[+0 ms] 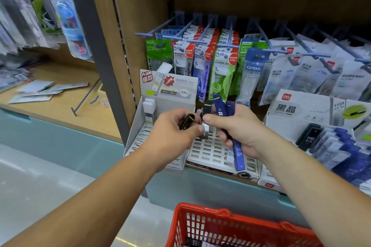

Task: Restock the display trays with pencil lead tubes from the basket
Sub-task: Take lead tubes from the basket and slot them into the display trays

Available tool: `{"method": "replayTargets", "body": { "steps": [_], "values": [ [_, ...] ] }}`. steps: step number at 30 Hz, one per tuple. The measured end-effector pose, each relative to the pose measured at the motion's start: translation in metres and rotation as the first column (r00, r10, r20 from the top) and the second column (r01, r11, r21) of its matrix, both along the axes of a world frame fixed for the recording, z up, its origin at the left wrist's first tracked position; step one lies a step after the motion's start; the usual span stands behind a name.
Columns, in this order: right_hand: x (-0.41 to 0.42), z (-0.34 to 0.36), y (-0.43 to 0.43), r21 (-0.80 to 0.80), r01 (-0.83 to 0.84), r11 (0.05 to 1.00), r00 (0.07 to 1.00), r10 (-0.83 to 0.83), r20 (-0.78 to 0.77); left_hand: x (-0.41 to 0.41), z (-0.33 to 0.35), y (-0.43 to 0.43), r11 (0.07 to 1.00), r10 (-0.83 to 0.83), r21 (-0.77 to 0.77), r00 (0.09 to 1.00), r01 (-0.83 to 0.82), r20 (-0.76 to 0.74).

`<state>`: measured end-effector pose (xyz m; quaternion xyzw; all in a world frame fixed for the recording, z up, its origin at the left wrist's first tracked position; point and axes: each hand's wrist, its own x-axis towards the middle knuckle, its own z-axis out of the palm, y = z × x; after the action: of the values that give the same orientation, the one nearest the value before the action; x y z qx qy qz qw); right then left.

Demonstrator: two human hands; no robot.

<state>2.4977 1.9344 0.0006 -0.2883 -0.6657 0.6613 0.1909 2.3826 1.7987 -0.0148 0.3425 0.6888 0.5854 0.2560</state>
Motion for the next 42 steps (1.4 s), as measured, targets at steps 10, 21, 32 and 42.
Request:
{"method": "replayTargets", "body": {
  "steps": [10, 21, 32, 42],
  "values": [
    [-0.004, 0.004, 0.011, 0.400, 0.068, 0.914, 0.993, -0.099, 0.058, -0.010, 0.002, -0.007, 0.985, 0.114, -0.140, 0.991, -0.104, 0.064],
    [-0.012, -0.016, 0.014, 0.712, 0.039, 0.701, 0.982, -0.159, 0.103, -0.009, 0.006, -0.020, 0.990, 0.017, -0.140, 0.993, -0.001, 0.113],
    [-0.014, -0.018, 0.010, 0.761, -0.081, 0.643, 0.968, -0.130, 0.213, -0.011, 0.008, -0.028, 0.985, 0.009, -0.171, 0.994, 0.011, 0.113],
    [-0.008, 0.009, 0.001, 0.418, 0.037, 0.908, 0.996, -0.070, 0.064, -0.008, -0.001, -0.025, 0.990, -0.037, -0.139, 0.999, 0.041, 0.032]
  ]
}}
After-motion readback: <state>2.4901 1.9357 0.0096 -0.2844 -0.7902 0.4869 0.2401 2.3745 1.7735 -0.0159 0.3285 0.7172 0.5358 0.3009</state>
